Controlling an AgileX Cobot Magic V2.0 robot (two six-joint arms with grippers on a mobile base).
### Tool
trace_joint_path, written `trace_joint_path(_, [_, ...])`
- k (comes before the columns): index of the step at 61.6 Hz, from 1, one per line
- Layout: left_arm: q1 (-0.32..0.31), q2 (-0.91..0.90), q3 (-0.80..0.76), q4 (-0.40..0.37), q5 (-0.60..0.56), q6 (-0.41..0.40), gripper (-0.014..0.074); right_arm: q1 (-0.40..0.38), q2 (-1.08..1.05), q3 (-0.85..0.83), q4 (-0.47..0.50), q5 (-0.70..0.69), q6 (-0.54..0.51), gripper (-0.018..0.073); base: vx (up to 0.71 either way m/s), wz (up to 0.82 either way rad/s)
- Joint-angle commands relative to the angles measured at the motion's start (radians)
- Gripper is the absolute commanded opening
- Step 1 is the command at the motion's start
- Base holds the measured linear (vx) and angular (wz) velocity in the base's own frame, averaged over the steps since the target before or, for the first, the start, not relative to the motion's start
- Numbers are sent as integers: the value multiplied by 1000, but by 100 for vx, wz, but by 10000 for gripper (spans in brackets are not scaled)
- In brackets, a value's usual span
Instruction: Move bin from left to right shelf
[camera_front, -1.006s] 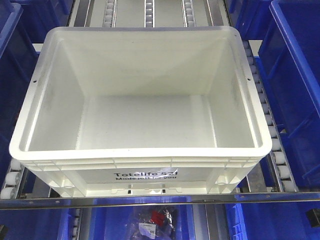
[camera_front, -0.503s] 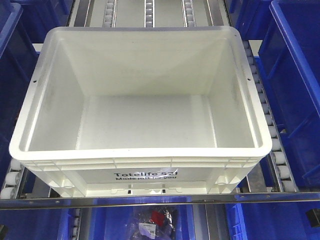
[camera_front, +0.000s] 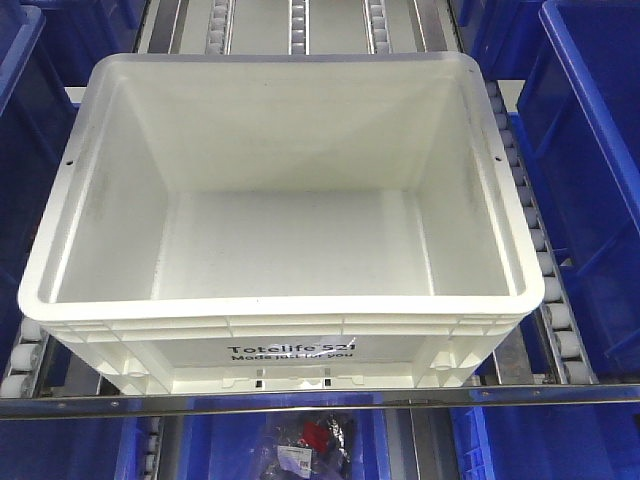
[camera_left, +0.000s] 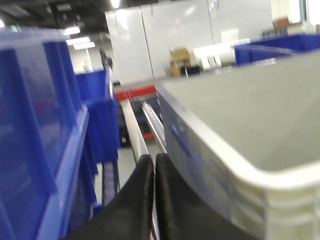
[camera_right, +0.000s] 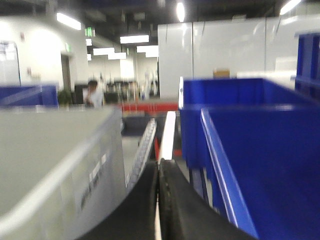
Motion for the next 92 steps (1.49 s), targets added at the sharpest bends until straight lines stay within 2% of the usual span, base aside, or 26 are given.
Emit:
trace_joint_path(1, [-5,-11,-40,-6,-121,-25,-8,-2,-8,-7,13,-124,6,-7,0,0])
trace_joint_path(6, [-5,-8,-90,-7,-51,-52,-8,-2,-7,-73,12,-29,6,-7,0,0])
trace_joint_path(14, [-5,58,-258,-4,158,-54,-8,-2,50,-262,7,246,0,-7,0,0])
trace_joint_path(23, [-5,238,-503,-5,425,-76,-8,-2,204,-496,4,475,-12,-7,0,0])
trace_joint_path(28, [-5,370,-646,-5,577,-115,-8,-2,317,-627,14,577,-29,-7,0,0])
trace_joint_path(34, [-5,498,-772,-10,667,-149,-8,-2,436,-743,39,669,-29,-7,0,0])
trace_joint_path(38, [-5,575,-837,-43,686,-150,-8,-2,509,-806,85,733,-35,-7,0,0])
trace_joint_path(43, [-5,650,-897,-82,677,-149,-8,-2,603,-871,157,803,-103,-7,0,0])
trace_joint_path(58, [-5,825,-924,-137,629,-145,-8,-2,816,-919,491,847,-493,-7,0,0])
trace_joint_path(67, [-5,887,-924,-137,585,-145,-8,-2,902,-919,663,830,-668,-7,0,0])
trace_joint_path(73, [-5,904,-924,-138,576,-145,-8,-2,931,-919,749,828,-706,-7,0,0])
trace_joint_path(83, [-5,905,-924,-139,556,-145,-8,-2,964,-919,849,827,-703,-7,0,0])
trace_joint_path(92, [-5,905,-924,-135,556,-145,-8,-2,998,-919,863,827,-722,-7,0,0])
